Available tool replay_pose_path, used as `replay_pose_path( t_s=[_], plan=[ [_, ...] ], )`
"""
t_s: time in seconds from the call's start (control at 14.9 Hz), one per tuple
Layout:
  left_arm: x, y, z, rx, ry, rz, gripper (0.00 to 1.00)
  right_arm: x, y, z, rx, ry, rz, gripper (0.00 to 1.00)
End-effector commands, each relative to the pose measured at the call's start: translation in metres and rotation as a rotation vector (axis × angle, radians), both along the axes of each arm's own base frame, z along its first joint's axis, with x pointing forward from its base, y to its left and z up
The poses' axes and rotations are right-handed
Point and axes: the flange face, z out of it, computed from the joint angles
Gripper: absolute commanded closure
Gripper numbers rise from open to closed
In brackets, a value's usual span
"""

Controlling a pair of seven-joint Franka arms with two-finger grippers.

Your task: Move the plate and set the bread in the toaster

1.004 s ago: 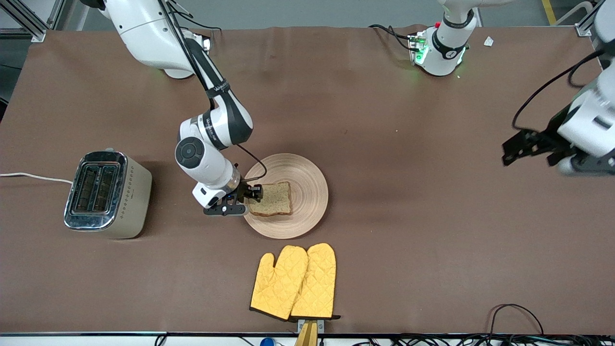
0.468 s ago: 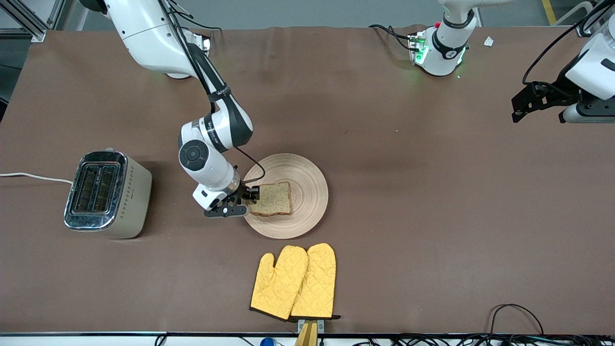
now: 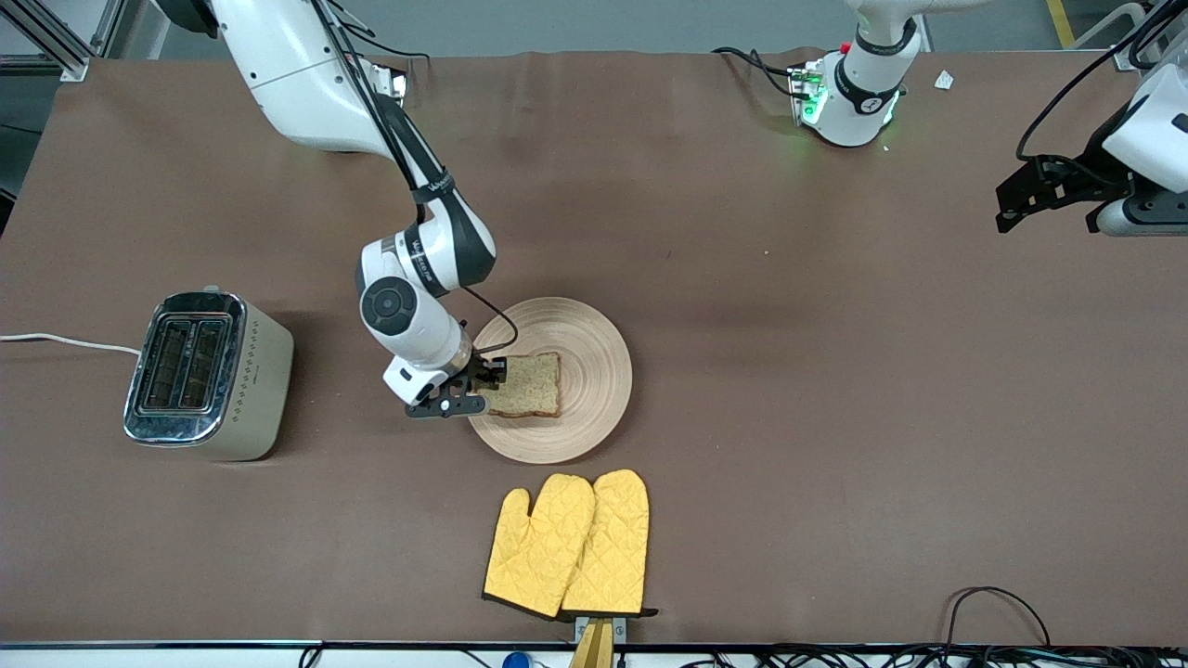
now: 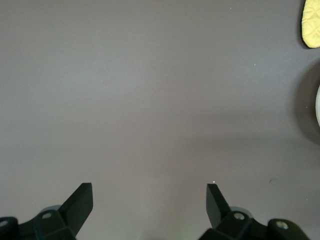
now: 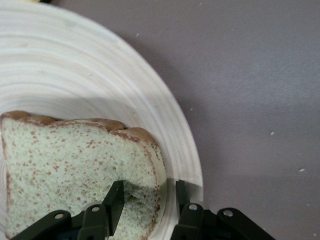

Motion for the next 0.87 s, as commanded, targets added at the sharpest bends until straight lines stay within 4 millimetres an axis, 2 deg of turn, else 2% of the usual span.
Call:
replay_pose_path(
  t_s=[0.0,0.07,0.33,0.4,0.54,0.67,0.8],
  plan=[
    [0.001,0.012,-0.003,-0.055,0.023,0.015,0.00,-0.005,0.007,-0.005,-0.011,-0.002,0.014,0.54],
    [0.003,0.012,-0.007,-0.056,0.029,0.020,0.00,-0.005,0.007,-0.005,-0.011,-0.002,0.014,0.58],
    [-0.001,0.014,-0.004,-0.046,0.048,0.029,0.00,-0.005,0.006,-0.005,-0.013,0.000,0.019,0.93],
    [-0.001,0.014,-0.004,-0.044,0.048,0.036,0.00,-0.004,0.004,-0.005,-0.014,0.004,0.018,0.97],
    [-0.001,0.014,-0.004,-0.044,0.048,0.036,0.00,0.002,-0.001,0.001,-0.010,-0.003,0.017,0.99],
    [-0.001,0.016,-0.004,-0.044,0.048,0.029,0.00,0.012,-0.003,0.019,-0.005,-0.032,0.012,0.99],
    [-0.006,0.019,-0.006,-0.042,0.089,0.037,0.00,0.032,-0.026,0.040,-0.055,-0.025,0.007,1.00]
  ],
)
